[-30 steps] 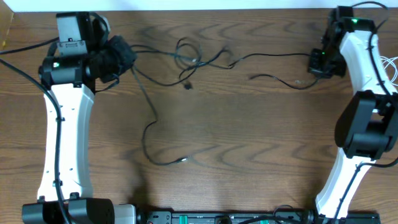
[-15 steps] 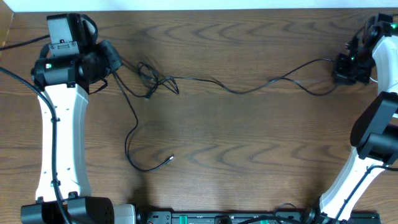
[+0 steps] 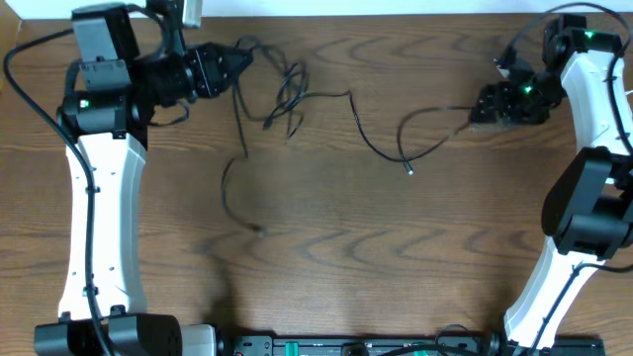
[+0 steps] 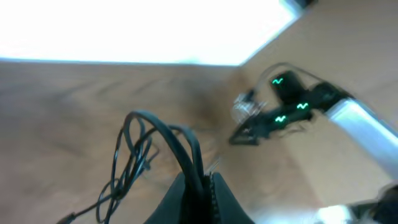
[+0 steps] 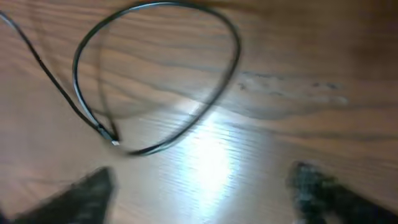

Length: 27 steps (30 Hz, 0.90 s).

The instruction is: Untangle cables

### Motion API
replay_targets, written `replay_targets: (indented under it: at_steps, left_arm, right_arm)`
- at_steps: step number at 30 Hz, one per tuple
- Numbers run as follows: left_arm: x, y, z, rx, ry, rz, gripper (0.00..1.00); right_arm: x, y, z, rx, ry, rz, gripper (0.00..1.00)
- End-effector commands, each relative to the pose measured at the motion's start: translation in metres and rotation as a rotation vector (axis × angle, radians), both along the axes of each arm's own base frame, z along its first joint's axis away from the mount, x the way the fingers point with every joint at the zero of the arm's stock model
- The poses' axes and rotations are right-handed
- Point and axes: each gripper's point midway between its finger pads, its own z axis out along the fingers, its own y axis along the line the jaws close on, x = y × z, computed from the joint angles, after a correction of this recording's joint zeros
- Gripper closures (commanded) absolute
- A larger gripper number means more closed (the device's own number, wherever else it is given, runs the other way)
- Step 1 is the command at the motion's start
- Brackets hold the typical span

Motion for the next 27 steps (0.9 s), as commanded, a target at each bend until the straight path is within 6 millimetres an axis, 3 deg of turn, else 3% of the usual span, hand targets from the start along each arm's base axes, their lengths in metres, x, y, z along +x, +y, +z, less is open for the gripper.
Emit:
replay_targets:
  at_steps: [1, 5, 12, 23, 27]
  left_arm:
    - [-0.021, -0.021, 0.035, -0.177, 0.021, -0.148, 0.92]
    - [-0.017, -0.03, 0.056, -0.231, 0.008, -0.158, 0.92]
    - [-0.015, -0.046, 0.074, -0.289, 0.018, -0.165, 0.92]
    - [-0.015, -0.049, 0.074, -0.327, 0.093, -0.145, 0.92]
    - [-0.015, -0.049, 0.074, -0.33, 0.1, -0.144, 0.93]
  right_arm:
    - [0.01, 0.038, 0.075, 0.107, -0.247, 0.164, 0.01]
    - [0.009, 0.073, 0.108, 0.191, -0.359, 0.262, 0.01]
    - [-0.006, 0.152, 0.136, 0.353, -0.494, 0.532, 0.02]
    - [-0.011, 0.23, 0.117, 0.237, -0.562, 0.749, 0.08]
    - [-0.009, 0.248, 0.098, 0.244, -0.54, 0.779, 0.17]
